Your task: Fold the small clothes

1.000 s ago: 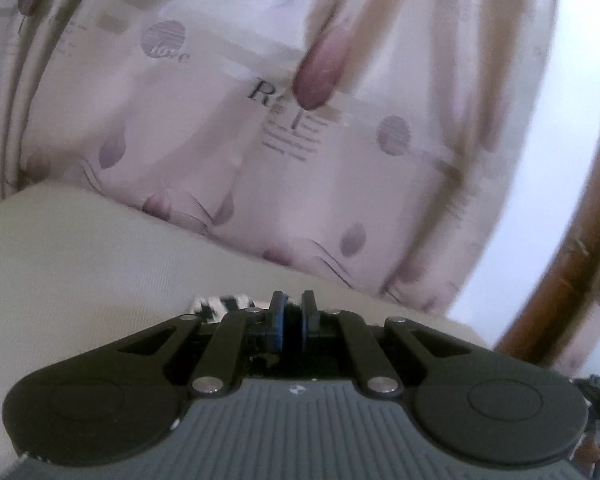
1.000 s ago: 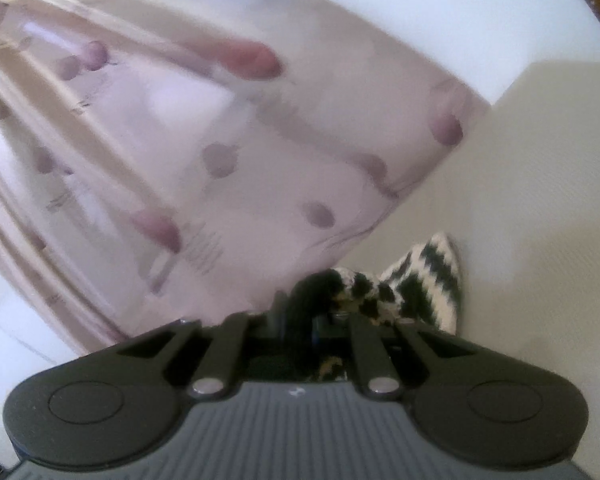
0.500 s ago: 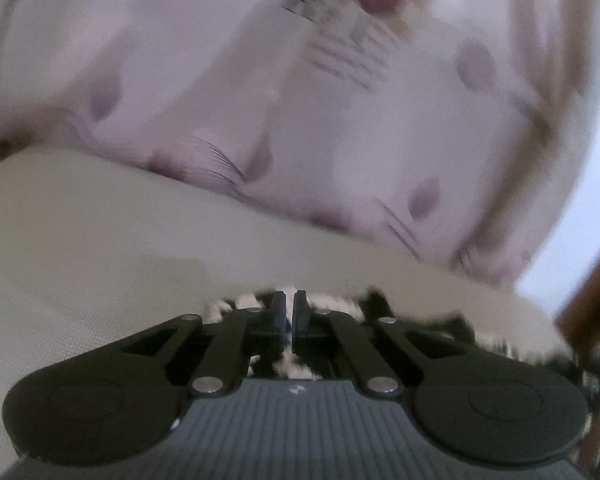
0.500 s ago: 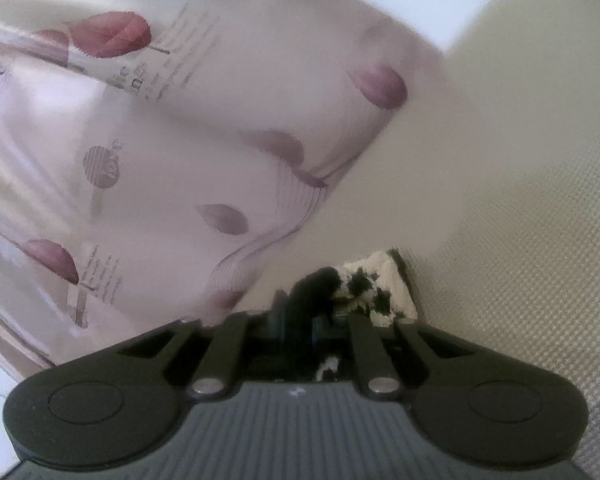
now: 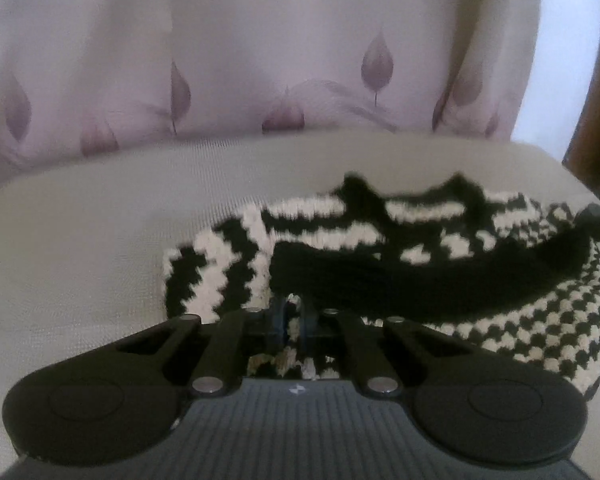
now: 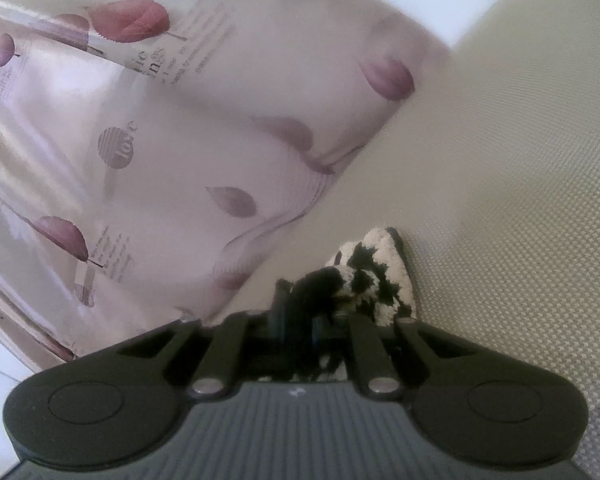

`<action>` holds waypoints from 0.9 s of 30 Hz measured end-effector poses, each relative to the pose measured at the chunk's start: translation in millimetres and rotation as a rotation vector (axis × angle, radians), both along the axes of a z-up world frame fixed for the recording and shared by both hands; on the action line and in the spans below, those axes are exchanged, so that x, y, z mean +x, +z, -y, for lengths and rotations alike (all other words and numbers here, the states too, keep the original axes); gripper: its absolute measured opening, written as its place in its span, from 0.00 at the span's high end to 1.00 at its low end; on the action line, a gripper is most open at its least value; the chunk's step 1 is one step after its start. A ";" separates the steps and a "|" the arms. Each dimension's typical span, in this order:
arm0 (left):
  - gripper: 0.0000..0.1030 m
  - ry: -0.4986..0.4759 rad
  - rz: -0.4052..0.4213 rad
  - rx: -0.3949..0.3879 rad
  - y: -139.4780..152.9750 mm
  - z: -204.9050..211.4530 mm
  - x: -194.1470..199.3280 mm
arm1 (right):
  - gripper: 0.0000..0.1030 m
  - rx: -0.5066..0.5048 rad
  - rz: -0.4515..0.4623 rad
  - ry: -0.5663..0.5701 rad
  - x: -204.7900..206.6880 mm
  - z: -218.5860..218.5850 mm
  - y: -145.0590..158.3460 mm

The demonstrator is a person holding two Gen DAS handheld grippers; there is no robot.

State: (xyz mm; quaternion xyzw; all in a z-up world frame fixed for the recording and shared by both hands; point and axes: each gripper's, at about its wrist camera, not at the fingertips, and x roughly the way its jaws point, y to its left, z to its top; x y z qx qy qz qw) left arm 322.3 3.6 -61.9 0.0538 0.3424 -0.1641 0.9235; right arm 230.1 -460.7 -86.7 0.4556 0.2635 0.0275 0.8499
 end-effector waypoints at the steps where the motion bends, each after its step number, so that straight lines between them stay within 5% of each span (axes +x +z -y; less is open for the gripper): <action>1: 0.94 0.022 0.043 0.003 5.4 -0.5 -7.3 | 0.89 -0.001 0.003 0.002 -0.6 0.0 0.9; 7: 0.93 0.155 0.181 -0.088 42.4 -16.3 -14.4 | 0.89 -0.014 0.056 -0.012 2.6 -0.5 15.9; 10: 0.93 0.217 0.172 -0.092 44.5 -19.2 1.1 | 0.89 -0.004 0.050 -0.029 14.0 -0.6 12.6; 15: 0.93 0.301 0.072 -0.022 4.9 -12.8 28.0 | 0.87 -0.004 -0.045 -0.050 31.8 -3.0 -15.2; 19: 0.91 0.291 0.071 0.025 -15.8 -6.8 22.0 | 0.81 0.139 -0.010 -0.098 22.9 11.9 -27.8; 21: 0.84 0.285 0.075 0.024 -16.0 -7.6 18.9 | 0.73 0.195 0.052 -0.139 8.3 21.9 -21.8; 27: 0.60 0.293 0.156 0.027 -7.0 -13.1 2.8 | 0.71 0.011 0.077 -0.005 3.0 5.8 15.4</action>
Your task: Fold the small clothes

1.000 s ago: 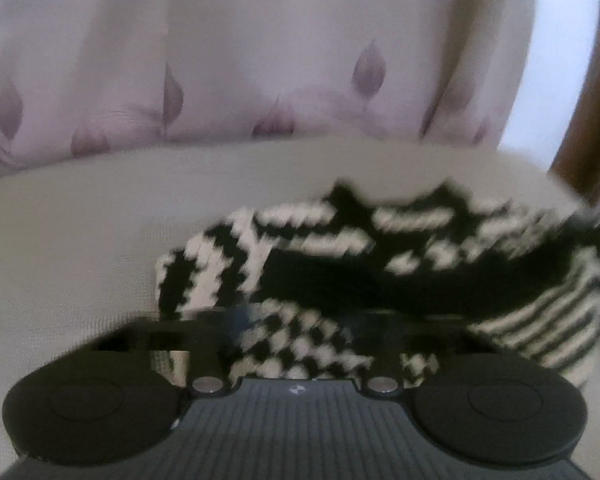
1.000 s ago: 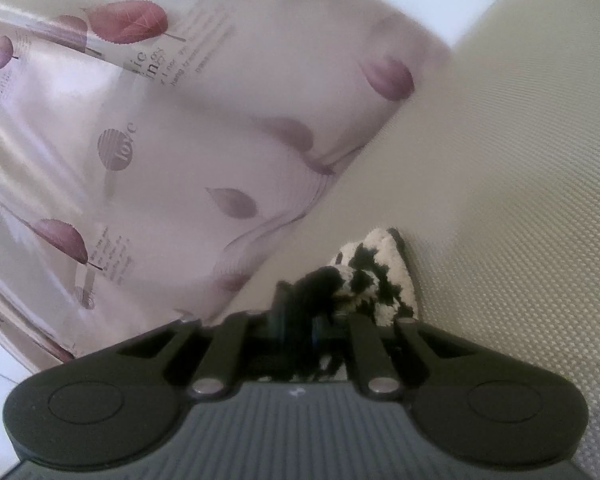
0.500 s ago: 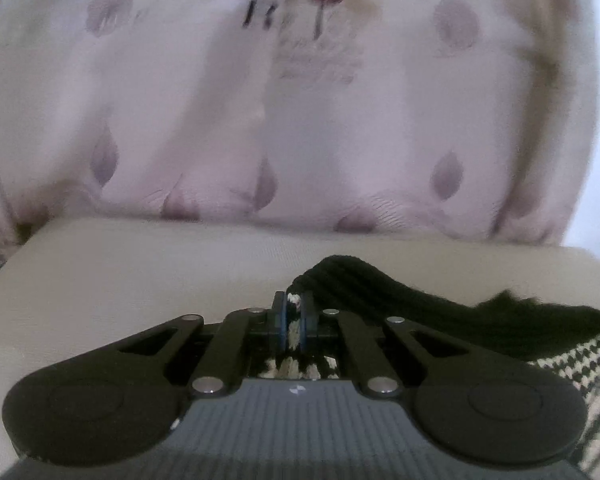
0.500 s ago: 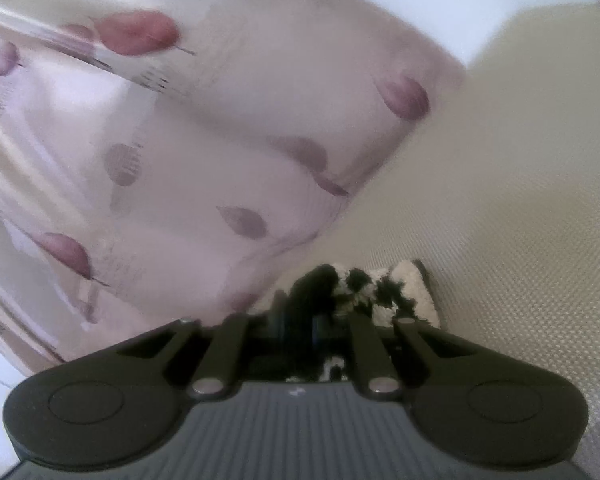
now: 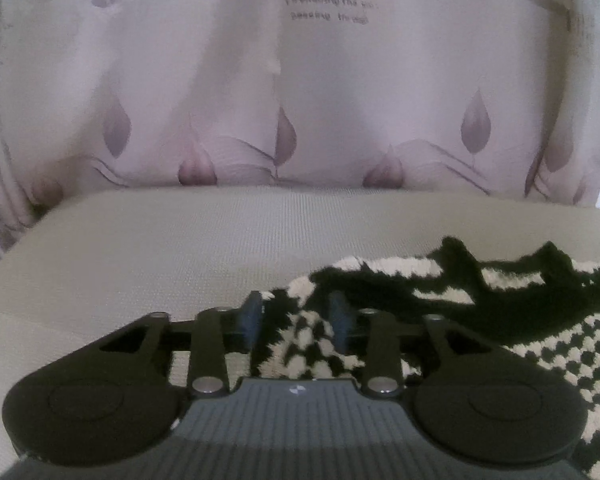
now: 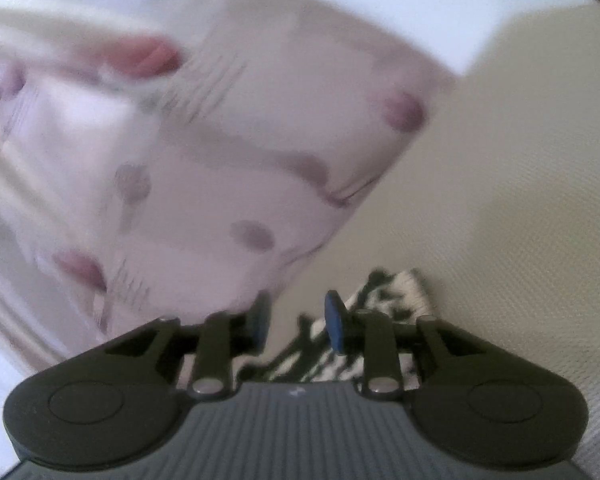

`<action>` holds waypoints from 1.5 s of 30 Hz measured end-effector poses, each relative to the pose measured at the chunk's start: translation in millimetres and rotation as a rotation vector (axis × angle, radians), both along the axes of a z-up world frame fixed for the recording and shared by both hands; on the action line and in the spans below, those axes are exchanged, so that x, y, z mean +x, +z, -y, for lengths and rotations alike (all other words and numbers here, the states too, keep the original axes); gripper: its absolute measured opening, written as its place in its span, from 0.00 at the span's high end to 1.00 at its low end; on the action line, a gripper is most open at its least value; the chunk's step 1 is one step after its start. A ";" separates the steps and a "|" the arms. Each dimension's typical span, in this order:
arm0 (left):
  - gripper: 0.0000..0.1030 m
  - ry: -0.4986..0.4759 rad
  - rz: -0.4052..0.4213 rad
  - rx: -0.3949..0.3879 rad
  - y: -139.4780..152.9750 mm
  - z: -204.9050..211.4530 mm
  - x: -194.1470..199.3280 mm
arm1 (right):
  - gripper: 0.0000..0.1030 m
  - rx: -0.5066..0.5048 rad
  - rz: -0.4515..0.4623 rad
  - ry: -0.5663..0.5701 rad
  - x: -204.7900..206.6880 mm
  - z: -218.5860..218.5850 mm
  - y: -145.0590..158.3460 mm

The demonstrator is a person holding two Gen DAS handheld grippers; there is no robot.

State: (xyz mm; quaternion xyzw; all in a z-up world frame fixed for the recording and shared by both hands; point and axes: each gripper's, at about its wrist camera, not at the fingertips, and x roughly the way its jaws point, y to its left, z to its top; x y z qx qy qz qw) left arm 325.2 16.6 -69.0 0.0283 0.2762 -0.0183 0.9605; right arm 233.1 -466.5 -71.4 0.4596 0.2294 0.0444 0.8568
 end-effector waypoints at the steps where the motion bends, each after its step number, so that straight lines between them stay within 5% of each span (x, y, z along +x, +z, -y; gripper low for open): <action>1: 0.60 0.002 0.003 0.007 -0.6 -0.6 -1.4 | 0.71 -0.024 -0.004 0.043 4.9 -7.7 2.7; 5: 0.59 0.015 -0.020 0.029 -8.3 -0.1 2.7 | 0.71 -0.232 -0.085 0.201 33.5 -49.1 6.0; 8: 0.54 0.030 -0.053 0.043 -18.8 -2.0 8.2 | 0.75 -0.318 -0.213 0.218 57.2 -60.6 -12.6; 13: 0.52 0.049 -0.043 0.010 -20.8 -9.7 5.7 | 0.76 -0.205 -0.227 0.178 58.8 -48.9 -22.0; 16: 0.53 0.025 -0.023 -0.031 -11.1 -13.9 -3.7 | 0.76 -0.191 -0.092 0.135 23.0 -47.9 -0.9; 21: 0.12 0.001 0.062 -0.112 16.3 -23.5 -42.2 | 0.76 -0.462 -0.018 0.133 -39.9 -85.4 18.1; 28: 0.04 0.009 0.145 0.107 27.8 6.8 -89.7 | 0.76 -0.767 -0.121 0.122 -53.7 -140.1 0.1; 38: 0.01 -0.041 0.160 0.259 30.3 39.5 -118.9 | 0.74 -0.829 -0.171 0.134 -48.8 -149.8 -13.0; 41: 0.00 -0.047 0.160 0.248 31.8 42.4 -121.0 | 0.57 -0.826 -0.165 0.155 -46.9 -150.9 -14.1; 43: 0.00 -0.054 0.145 0.231 31.9 42.7 -120.6 | 0.00 -0.787 -0.123 0.269 -43.3 -155.2 -16.1; 45: 0.00 -0.054 0.135 0.219 31.3 43.0 -120.6 | 0.00 -0.810 -0.133 0.326 -40.2 -162.0 -18.2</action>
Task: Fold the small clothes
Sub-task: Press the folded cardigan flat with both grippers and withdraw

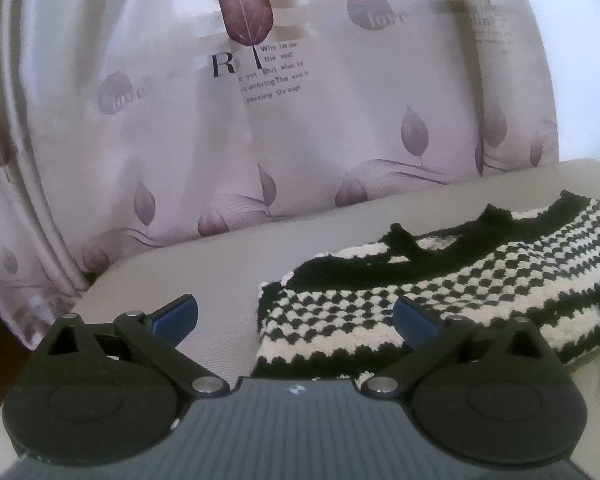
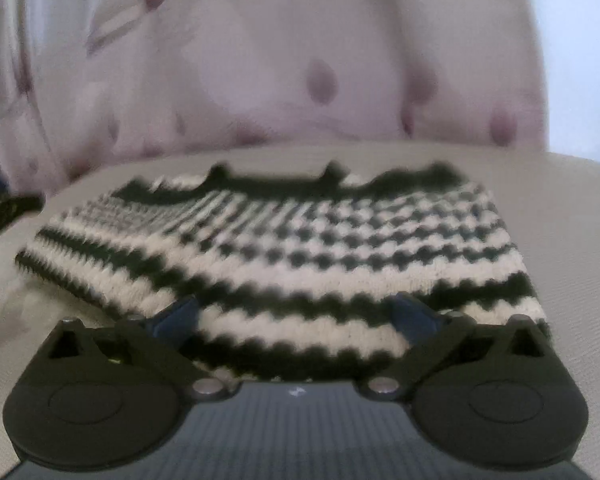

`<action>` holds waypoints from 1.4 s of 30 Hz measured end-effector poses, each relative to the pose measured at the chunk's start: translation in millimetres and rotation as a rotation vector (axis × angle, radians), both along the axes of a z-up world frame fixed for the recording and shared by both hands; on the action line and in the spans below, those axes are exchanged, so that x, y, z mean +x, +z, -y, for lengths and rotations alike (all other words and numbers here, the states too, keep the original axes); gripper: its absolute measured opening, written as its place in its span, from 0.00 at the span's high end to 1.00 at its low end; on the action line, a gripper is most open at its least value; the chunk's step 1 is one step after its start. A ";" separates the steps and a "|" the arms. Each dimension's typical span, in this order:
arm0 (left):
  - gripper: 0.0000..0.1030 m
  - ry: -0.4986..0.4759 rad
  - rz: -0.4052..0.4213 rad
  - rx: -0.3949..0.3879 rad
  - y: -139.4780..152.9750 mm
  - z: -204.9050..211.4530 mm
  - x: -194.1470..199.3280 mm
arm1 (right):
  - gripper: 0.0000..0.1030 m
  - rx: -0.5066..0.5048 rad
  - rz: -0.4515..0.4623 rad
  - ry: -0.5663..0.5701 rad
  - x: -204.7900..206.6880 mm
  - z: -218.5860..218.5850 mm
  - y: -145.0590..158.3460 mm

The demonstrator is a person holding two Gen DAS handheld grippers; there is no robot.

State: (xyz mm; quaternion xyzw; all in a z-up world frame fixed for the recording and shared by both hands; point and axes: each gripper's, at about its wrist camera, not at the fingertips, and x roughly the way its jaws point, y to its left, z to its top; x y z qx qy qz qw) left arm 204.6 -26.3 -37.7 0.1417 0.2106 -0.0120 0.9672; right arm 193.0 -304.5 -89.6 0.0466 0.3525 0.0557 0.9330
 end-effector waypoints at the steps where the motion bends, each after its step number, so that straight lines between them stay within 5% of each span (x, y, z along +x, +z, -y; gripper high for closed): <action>1: 0.00 -0.002 -0.005 -0.003 -0.4 -0.1 0.3 | 0.00 -0.038 -0.007 0.007 -0.3 -5.3 0.1; 10: 0.00 0.002 -0.030 -0.023 -7.8 -3.1 3.2 | 0.00 -0.107 0.001 0.014 -3.6 -15.9 0.7; 15: 0.00 0.004 -0.026 -0.025 -11.9 -4.5 4.4 | 0.00 -0.049 0.126 0.004 -19.3 -6.1 11.3; 20: 0.00 -0.013 0.007 -0.066 -17.7 -15.0 4.2 | 0.00 -0.094 0.321 -0.090 -49.6 -7.6 23.6; 24: 0.00 -0.004 0.024 -0.149 -20.8 -38.2 5.0 | 0.00 -0.093 0.289 -0.125 -44.2 -3.4 23.7; 32: 0.01 -0.033 -0.100 -0.329 -26.4 -103.7 19.0 | 0.00 -0.104 0.281 -0.116 -43.5 -9.3 22.3; 39: 0.02 -0.252 -0.267 -0.468 -26.2 -116.9 65.3 | 0.00 -0.105 0.271 -0.118 -43.4 -10.5 21.7; 42: 0.05 -0.268 -0.364 -0.460 -35.2 -113.8 97.2 | 0.00 -0.106 0.272 -0.118 -43.8 -10.7 21.7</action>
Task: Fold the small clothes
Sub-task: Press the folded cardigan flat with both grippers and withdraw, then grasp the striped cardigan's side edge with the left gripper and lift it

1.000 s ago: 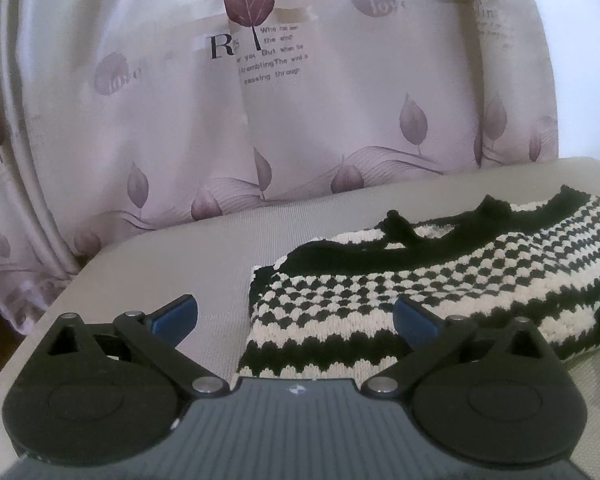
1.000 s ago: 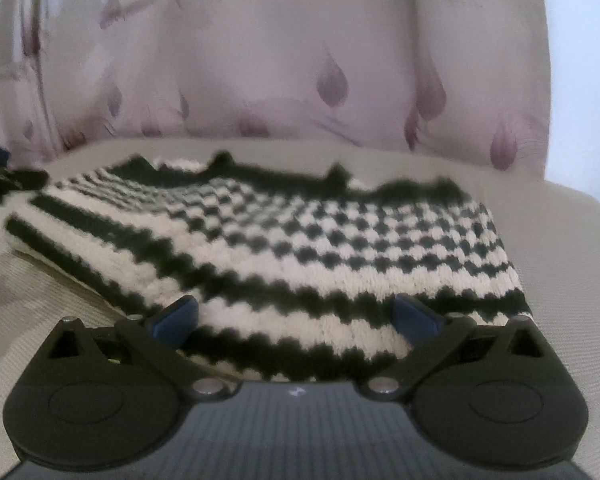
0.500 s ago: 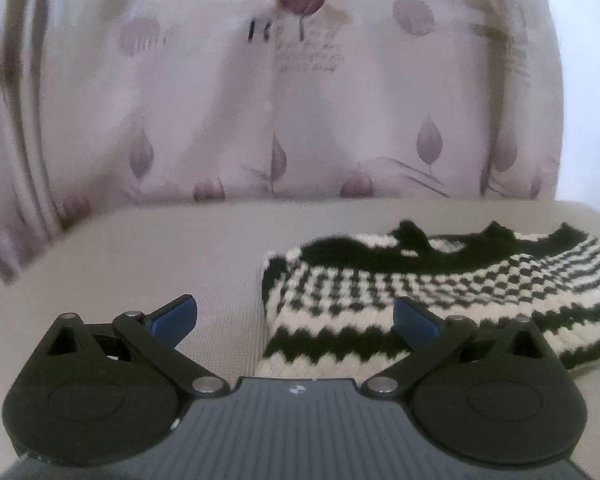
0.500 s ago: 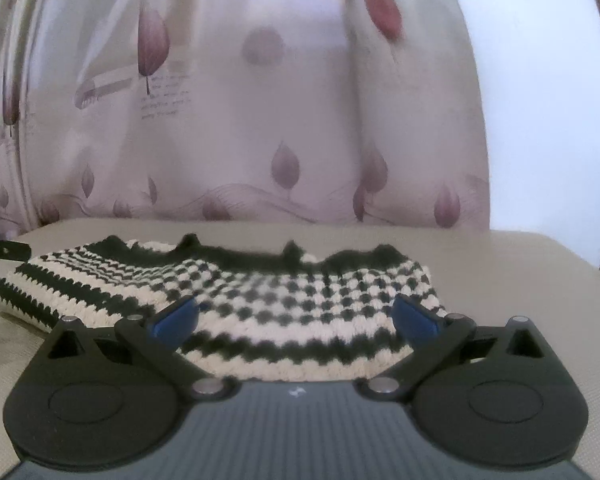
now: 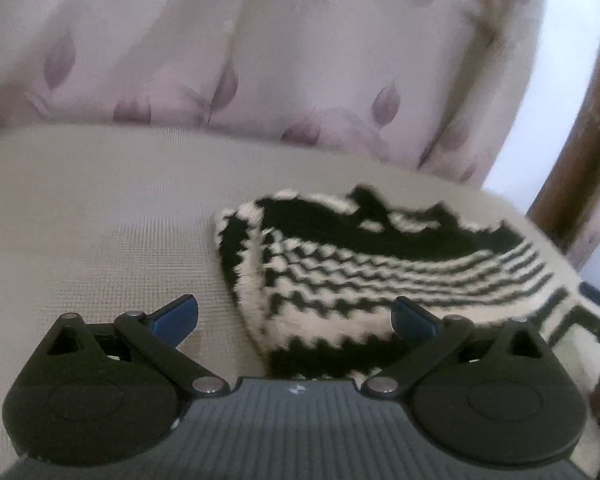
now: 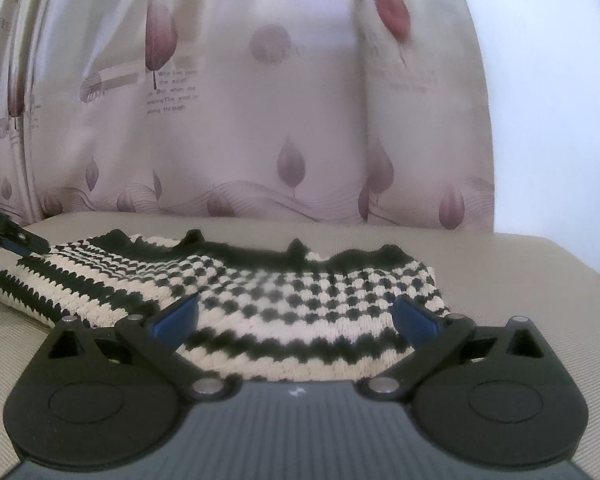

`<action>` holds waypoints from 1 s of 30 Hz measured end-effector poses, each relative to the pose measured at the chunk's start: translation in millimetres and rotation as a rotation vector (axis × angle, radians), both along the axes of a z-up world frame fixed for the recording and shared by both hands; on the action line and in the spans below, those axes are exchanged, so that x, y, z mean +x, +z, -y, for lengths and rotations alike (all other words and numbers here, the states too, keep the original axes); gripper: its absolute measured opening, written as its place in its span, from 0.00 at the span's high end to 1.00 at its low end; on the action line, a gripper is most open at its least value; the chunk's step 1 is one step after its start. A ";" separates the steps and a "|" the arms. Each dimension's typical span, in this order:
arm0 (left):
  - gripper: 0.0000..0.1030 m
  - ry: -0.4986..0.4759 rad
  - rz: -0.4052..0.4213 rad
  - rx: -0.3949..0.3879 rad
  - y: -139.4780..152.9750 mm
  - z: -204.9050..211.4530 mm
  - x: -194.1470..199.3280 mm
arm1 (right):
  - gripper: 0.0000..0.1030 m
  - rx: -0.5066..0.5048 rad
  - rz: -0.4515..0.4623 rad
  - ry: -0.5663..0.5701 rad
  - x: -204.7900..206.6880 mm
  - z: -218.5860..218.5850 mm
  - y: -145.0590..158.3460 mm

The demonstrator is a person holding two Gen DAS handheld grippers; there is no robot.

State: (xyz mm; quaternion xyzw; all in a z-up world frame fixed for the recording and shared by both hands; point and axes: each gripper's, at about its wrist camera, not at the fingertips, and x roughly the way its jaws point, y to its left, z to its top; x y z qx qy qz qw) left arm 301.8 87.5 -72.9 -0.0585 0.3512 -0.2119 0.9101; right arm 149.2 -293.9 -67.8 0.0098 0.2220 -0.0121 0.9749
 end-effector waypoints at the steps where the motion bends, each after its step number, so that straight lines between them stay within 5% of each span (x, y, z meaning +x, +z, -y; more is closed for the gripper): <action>1: 0.06 -0.009 -0.048 -0.025 -5.0 -3.3 12.0 | 0.00 0.001 0.000 0.001 0.1 0.1 0.0; 3: 0.09 -0.030 -0.124 -0.098 -14.9 -10.9 29.2 | 0.00 0.007 0.002 -0.002 0.2 0.1 -0.1; 7: 0.11 -0.082 -0.151 -0.217 -21.4 -22.6 48.2 | 0.00 -0.002 -0.001 -0.001 0.3 -1.0 0.0; 11: 0.50 -0.113 -0.164 -0.246 -28.2 -19.7 60.6 | 0.00 -0.012 -0.009 0.003 1.5 -3.1 0.0; 14: 0.66 -0.115 -0.171 -0.316 -37.1 -18.6 61.3 | 0.00 -0.011 -0.013 0.000 2.0 -3.0 -0.4; 19: 0.63 -0.125 -0.116 -0.297 -36.8 -13.7 53.5 | 0.00 -0.015 -0.019 0.000 1.9 -4.1 -0.8; 27: 0.22 -0.193 -0.084 -0.296 -34.7 -4.2 52.8 | 0.00 -0.013 -0.022 -0.007 3.1 -3.1 -1.8; 30: 0.24 -0.204 -0.071 -0.257 -33.2 2.0 50.4 | 0.00 -0.016 -0.029 -0.007 4.3 -3.7 -2.2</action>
